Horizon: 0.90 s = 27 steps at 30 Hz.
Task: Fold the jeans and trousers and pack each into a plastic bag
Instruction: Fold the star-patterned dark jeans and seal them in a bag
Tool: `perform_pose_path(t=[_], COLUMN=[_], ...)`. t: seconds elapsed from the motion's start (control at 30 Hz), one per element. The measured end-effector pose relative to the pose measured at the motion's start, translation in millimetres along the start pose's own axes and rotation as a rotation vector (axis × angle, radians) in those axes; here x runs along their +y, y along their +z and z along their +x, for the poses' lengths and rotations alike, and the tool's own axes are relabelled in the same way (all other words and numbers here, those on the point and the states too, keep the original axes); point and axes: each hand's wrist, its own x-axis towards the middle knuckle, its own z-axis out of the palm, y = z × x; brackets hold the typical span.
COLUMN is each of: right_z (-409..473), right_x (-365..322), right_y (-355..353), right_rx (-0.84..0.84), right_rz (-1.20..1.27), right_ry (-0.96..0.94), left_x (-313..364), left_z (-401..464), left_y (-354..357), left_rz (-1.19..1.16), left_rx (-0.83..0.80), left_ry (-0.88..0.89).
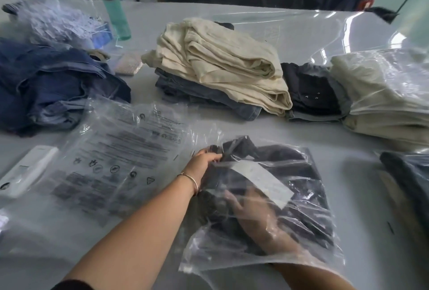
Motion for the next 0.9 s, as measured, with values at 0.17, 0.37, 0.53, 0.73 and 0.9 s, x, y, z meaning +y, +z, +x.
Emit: perform_pose_path(t=[0.17,0.37,0.53,0.73,0.9], right_z=[-28,-19,-29,-42,-41], right_x=[-6,-8,4,23,33], right_y=[2,7,7,9,5], right_rx=[-0.045,-0.014,0.003,-0.231,-0.263], right_rz=[-0.275,-0.391,-0.430,-0.466,-0.509], right_ry=[-0.389,-0.443,-0.614,-0.724,-0.822], left_x=[-2,-2,12,11,17], left_z=[1,12,30,45,41], left_y=[1,0,-5,1,-1], left_rz=[0.480,0.487,0.402,0.174,0.240], left_rx=[0.203,0.314,0.300,0.211,0.227], left_ry=[0.089,0.094,0.012,-0.070,-0.065])
